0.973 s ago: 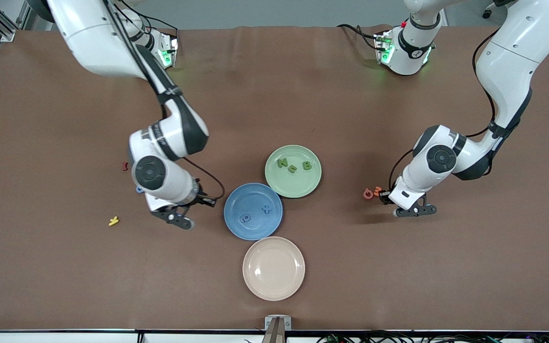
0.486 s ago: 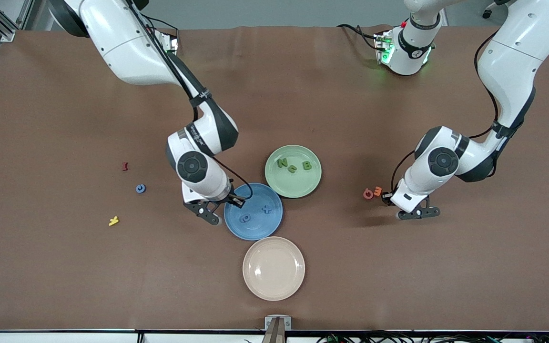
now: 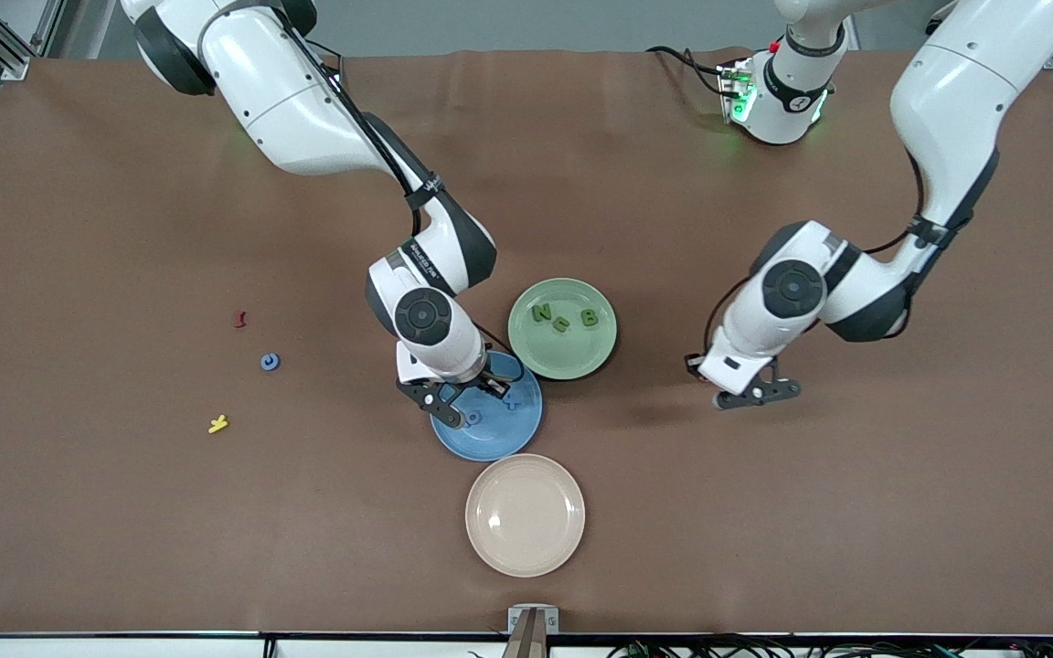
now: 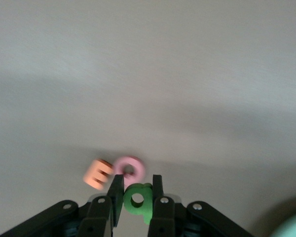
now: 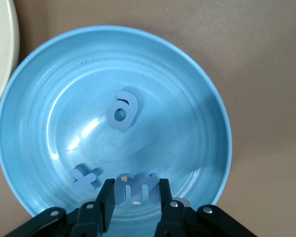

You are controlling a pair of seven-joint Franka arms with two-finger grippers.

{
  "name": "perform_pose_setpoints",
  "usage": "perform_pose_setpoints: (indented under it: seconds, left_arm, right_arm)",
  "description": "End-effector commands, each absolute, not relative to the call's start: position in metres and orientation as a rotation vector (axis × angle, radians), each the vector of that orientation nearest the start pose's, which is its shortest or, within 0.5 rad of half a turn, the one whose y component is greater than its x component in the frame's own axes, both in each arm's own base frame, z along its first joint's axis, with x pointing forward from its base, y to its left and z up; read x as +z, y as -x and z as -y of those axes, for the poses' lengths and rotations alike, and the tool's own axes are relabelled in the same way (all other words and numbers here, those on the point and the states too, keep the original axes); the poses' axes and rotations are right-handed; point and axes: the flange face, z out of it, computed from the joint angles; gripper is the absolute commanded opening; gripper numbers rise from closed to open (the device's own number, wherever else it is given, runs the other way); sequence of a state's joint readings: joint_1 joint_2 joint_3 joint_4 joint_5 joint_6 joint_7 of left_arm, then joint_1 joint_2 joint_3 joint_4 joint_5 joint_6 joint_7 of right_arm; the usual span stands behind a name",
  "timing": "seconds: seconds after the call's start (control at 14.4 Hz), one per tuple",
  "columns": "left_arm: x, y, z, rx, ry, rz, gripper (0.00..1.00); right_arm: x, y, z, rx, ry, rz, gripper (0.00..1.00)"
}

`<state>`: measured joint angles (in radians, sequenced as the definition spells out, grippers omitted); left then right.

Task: Sort letters by color into matching plates
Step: 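Carry the a to the green plate while the right gripper carries m, then open both grippers to drop the letters onto their plates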

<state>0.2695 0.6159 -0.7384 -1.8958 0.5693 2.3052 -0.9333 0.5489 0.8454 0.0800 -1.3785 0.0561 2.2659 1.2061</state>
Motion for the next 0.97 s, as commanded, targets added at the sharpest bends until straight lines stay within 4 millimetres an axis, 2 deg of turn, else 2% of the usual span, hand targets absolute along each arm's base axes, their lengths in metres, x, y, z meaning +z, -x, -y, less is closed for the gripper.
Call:
perform_pose_setpoints:
  seconds: [0.0, 0.07, 0.14, 0.42, 0.56, 0.69, 0.9]
  left_arm:
    - [0.257, -0.556, 0.306, -0.054, 3.110, 0.321, 0.13]
    - [0.260, -0.549, 0.327, -0.059, 3.115, 0.346, 0.13]
    - [0.259, -0.536, 0.351, -0.021, 3.126, 0.364, 0.13]
    - [0.256, -0.484, 0.430, 0.116, 3.176, 0.365, 0.13]
    - [0.250, -0.463, 0.451, 0.134, 3.168, 0.343, 0.13]
    - [0.240, -0.450, 0.461, 0.145, 3.156, 0.307, 0.13]
    - [0.231, -0.433, 0.478, 0.135, 3.140, 0.261, 0.13]
  right_arm:
    - [0.214, -0.609, -0.429, 0.070, 2.876, -0.983, 0.12]
    - [0.214, -0.610, -0.427, 0.065, 2.879, -0.980, 0.59]
    - [0.214, -0.611, -0.426, 0.057, 2.888, -0.970, 0.99]
    - [0.214, -0.612, -0.424, 0.051, 2.894, -0.968, 1.00]
    - [0.218, -0.616, -0.419, 0.047, 2.894, -0.968, 1.00]
    - [0.226, -0.622, -0.411, 0.005, 2.923, -0.914, 1.00]
    - [0.237, -0.632, -0.377, 0.060, 3.007, -0.827, 1.00]
